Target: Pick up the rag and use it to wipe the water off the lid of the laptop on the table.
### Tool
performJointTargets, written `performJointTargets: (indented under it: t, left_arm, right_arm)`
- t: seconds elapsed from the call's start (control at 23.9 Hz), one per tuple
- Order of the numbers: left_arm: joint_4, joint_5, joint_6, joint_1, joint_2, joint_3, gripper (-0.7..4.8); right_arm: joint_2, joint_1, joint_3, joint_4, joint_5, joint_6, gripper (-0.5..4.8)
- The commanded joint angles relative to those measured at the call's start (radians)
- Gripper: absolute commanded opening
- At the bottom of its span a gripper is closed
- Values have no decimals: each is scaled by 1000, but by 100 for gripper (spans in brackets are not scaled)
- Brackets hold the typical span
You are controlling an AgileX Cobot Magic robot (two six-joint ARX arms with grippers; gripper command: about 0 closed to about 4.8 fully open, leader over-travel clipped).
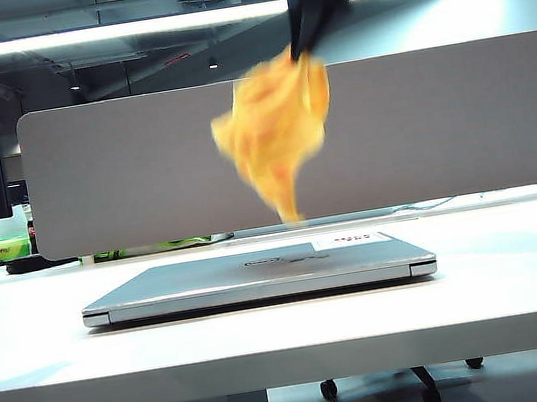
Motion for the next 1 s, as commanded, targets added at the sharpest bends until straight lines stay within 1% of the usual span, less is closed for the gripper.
performJointTargets:
  t: [0.04, 0.17, 0.25, 0.33, 0.5, 0.54, 0.67, 0.71, 0.79, 1.0]
  left_arm:
    - [9, 2, -3, 2, -1, 7, 21]
    - [11, 1, -3, 2, -1, 7, 21]
    - [10, 1, -3, 2, -1, 7, 21]
    - [10, 1, -3, 2, -1, 7, 21]
    - [9, 1, -3, 2, -1, 7, 21]
    - [10, 0, -3, 2, -1, 7, 21]
    - [10, -2, -3, 3, -1, 7, 21]
    - [10, -20, -3, 3, 0, 7, 21]
    - [10, -26, -3, 3, -1, 7, 21]
    - [10, -27, -3, 3, 0, 7, 21]
  right_arm:
    - [92, 22, 0, 4, -8, 5, -5]
    - [206, 34, 0, -10, -27, 5, -5]
    - [271, 51, 0, -41, -68, 8, -5]
    - [303, 70, 0, -69, -101, 8, -5]
    - [326, 117, -1, -121, -102, 7, -5]
    - [325, 145, -2, -149, -102, 7, -5]
    - [322, 174, -2, -227, -50, 6, -5]
    - [322, 175, -2, -270, 31, 2, -5]
    - [319, 158, -2, -283, 134, -11, -5]
    - [300, 79, -2, -312, 140, 29, -5]
